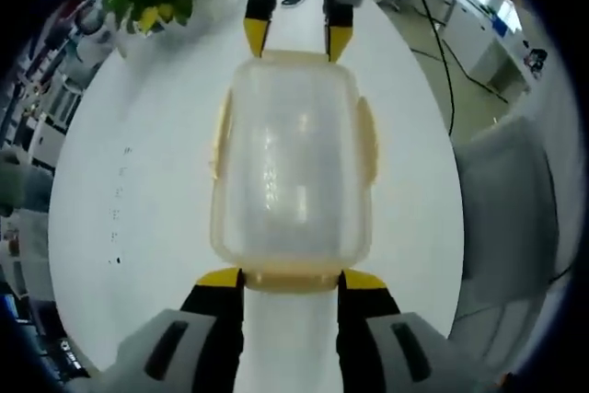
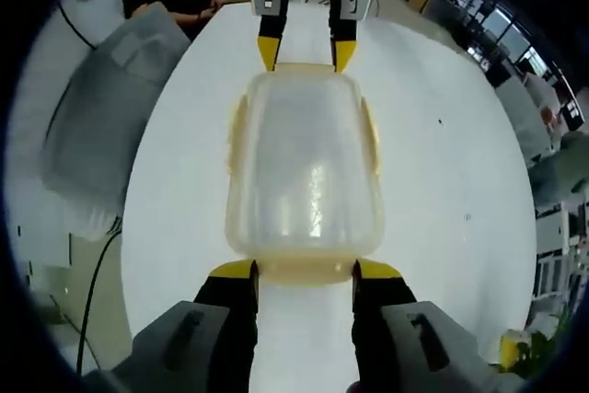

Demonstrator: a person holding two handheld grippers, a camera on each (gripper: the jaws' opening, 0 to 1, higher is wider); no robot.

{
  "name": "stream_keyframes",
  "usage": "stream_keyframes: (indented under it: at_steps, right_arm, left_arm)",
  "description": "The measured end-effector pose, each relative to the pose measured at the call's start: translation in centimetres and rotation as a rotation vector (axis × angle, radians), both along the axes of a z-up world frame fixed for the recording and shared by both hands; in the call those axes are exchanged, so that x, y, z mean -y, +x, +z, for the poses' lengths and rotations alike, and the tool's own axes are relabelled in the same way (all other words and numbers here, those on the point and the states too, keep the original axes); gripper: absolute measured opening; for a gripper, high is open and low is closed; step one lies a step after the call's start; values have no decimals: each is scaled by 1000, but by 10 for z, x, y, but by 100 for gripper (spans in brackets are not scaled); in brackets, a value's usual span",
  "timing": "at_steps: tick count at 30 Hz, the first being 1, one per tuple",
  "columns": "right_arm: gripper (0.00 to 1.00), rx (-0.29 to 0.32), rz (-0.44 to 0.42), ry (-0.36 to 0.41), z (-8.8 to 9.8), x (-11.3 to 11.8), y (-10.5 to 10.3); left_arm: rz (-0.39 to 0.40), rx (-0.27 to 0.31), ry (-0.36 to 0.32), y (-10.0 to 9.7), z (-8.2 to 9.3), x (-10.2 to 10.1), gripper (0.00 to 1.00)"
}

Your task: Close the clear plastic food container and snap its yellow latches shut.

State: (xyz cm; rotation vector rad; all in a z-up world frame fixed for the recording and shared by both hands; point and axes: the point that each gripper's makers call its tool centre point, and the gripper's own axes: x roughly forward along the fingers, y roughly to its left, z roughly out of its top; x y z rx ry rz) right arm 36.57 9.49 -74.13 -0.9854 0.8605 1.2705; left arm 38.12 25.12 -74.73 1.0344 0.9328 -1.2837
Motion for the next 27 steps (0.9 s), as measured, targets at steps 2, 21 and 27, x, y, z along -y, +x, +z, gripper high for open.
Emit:
stream_keyframes:
  at_steps: [2,21,27]
  right_arm:
    - [36,-10,-1,-3,-3,7,2]
    - [37,-41,40,-19,-34,17,11]
    - [37,-48,57,-38,-40,18,12]
  left_arm:
    - [1,-6,-2,1,-2,6,34]
    - [37,-45,63,-2,-31,16,34]
    - [51,-67,57,-4,-36,16,34]
